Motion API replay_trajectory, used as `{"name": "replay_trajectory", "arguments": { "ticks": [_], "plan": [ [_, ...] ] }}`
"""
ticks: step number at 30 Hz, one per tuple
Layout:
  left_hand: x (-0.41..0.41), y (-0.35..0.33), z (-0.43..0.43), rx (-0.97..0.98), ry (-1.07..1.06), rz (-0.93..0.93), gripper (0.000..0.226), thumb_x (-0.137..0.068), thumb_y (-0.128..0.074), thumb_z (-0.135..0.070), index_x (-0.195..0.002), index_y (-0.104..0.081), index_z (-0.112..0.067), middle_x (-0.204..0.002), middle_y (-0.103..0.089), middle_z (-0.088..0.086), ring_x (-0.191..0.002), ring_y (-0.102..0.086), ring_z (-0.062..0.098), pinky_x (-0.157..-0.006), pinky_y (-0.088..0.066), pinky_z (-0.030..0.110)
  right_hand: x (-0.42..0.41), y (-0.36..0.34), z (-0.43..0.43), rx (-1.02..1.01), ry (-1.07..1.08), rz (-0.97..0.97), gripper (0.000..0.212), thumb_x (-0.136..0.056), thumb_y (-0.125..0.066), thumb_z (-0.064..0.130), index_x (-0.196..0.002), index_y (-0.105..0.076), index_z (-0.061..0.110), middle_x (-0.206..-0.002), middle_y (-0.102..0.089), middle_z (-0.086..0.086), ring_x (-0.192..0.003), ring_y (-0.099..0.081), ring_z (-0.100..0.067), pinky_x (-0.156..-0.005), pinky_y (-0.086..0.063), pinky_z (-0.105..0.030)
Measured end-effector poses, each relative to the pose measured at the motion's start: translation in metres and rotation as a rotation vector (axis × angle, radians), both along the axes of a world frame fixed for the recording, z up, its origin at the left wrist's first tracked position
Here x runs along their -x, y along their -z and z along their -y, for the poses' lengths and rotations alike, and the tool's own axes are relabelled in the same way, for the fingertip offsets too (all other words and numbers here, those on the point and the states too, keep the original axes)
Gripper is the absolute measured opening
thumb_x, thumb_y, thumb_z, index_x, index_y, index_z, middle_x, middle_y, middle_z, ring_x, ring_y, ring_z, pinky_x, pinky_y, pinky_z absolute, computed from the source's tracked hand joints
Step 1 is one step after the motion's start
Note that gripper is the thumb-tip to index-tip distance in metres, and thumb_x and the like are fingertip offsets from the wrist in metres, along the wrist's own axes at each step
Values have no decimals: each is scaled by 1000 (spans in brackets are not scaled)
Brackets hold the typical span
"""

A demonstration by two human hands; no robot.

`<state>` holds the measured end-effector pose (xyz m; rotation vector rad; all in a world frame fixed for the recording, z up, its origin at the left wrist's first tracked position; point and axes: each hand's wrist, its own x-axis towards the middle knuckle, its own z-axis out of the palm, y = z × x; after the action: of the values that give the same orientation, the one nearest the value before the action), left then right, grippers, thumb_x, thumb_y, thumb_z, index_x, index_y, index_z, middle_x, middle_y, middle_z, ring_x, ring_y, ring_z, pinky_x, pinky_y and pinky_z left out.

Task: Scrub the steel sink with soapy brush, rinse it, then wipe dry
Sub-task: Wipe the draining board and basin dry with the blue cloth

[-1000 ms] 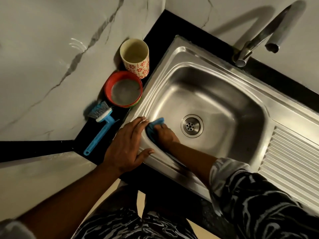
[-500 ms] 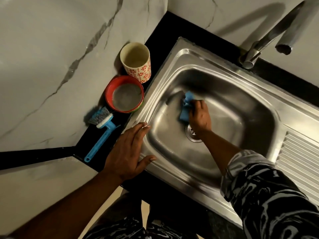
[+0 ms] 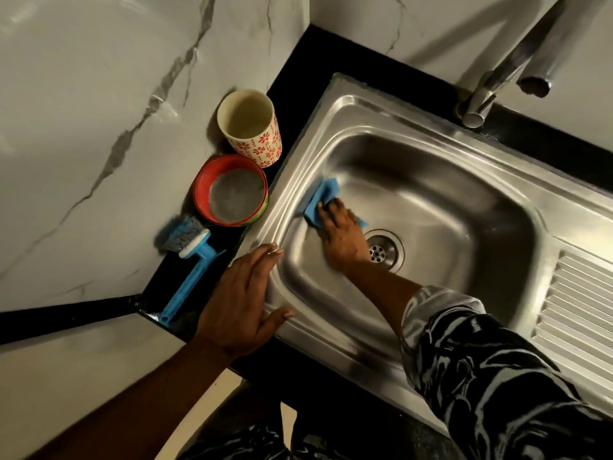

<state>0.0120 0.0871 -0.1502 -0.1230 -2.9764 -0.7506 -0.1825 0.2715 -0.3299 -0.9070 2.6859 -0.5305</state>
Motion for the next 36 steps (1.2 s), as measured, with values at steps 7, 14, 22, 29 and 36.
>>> {"name": "replay_trajectory", "arguments": {
  "ticks": [7,14,22,29,36],
  "plan": [
    [-1,-1,0,-25,-7,37,88,-101,-45,-68,-161,-35,-5,-165,-38,16,-152,-39,32,-117,-41,56,-39,-5,-75,20,-744,63,47,-104,-46,12,-148,-52,27,-165,-34,-1,-154,-26,-32,-123,-26,-53],
    [-1,-1,0,-55,-12,32,87,-101,-45,-67,-160,-37,-3,-165,-37,15,-153,-39,31,-118,-41,53,15,-76,-169,-289,-839,90,23,-94,-57,27,-102,-77,20,-133,-68,-3,-123,-65,-29,-99,-56,-41],
    [-1,1,-3,-61,-18,37,89,-102,-42,-70,-159,-39,-1,-165,-38,14,-152,-40,32,-118,-40,55,91,-120,-54,-119,-813,-283,38,-95,-55,15,-131,-68,18,-141,-63,-6,-137,-52,-37,-106,-47,-49],
    [-1,5,-3,-67,-18,-20,89,-102,-42,-69,-157,-41,2,-164,-40,15,-149,-43,34,-118,-40,53,108,-93,-52,-288,-637,-187,43,-98,-53,16,-140,-62,14,-147,-56,-15,-132,-55,-41,-104,-48,-51],
    [-2,1,-1,-57,-4,5,89,-101,-43,-68,-158,-39,0,-163,-40,17,-148,-43,36,-118,-40,56,52,-88,-155,-583,176,193,64,-100,-60,26,-156,-32,24,-158,-24,-17,-143,-29,-42,-113,-40,-55]
  ]
}}
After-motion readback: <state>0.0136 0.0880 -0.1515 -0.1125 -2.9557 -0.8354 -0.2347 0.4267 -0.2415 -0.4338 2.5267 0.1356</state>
